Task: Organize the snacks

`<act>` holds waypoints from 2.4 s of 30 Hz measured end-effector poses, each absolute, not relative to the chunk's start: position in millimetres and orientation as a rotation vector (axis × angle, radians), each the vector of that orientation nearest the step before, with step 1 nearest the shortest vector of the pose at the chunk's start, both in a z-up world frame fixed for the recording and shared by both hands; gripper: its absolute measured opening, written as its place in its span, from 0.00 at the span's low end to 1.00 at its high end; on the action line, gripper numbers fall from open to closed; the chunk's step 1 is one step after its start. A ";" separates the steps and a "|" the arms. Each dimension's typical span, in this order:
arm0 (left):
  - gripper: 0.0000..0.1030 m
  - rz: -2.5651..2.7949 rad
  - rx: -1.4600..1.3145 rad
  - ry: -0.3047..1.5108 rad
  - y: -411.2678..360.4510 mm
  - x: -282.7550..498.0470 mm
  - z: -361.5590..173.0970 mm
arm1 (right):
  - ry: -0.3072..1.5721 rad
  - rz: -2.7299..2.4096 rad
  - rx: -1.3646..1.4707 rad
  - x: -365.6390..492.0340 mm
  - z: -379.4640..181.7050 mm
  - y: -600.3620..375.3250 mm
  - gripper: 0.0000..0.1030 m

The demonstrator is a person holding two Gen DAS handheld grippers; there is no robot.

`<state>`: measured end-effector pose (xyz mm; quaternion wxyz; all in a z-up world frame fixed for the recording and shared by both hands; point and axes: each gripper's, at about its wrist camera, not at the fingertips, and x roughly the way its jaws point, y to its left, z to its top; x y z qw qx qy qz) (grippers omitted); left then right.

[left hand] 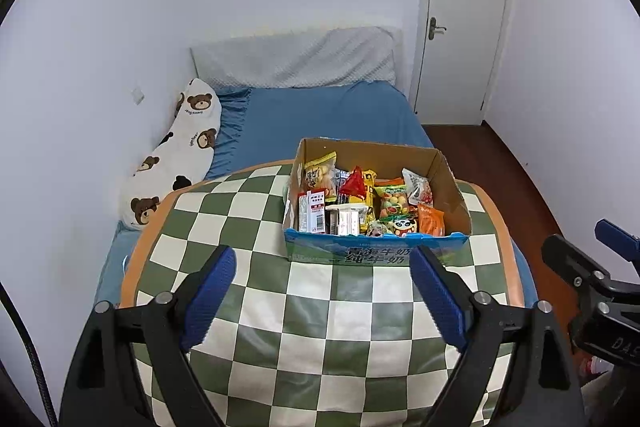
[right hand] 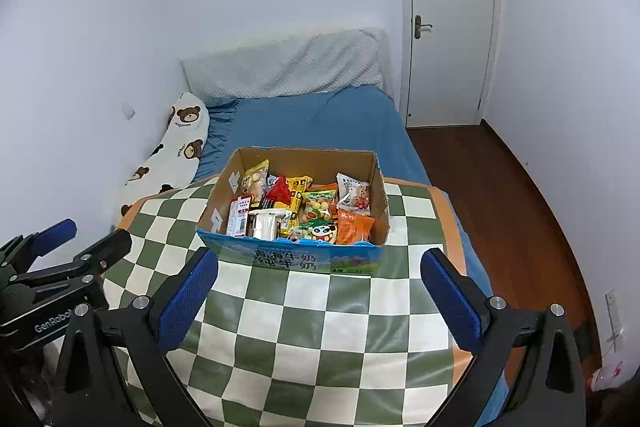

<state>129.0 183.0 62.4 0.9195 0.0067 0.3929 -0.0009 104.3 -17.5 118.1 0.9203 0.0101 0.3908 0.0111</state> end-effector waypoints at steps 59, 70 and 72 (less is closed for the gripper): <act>1.00 0.012 0.040 0.905 160.0 222.7 0.8 | 0.888 -0.067 0.028 205.7 53.5 -48.2 1.00; 1.00 0.011 0.038 0.905 159.3 221.9 1.5 | 0.890 -0.063 0.025 205.3 53.4 -46.9 1.00; 1.00 0.010 0.038 0.906 158.6 221.6 2.0 | 0.892 -0.061 0.025 205.4 52.9 -47.1 1.00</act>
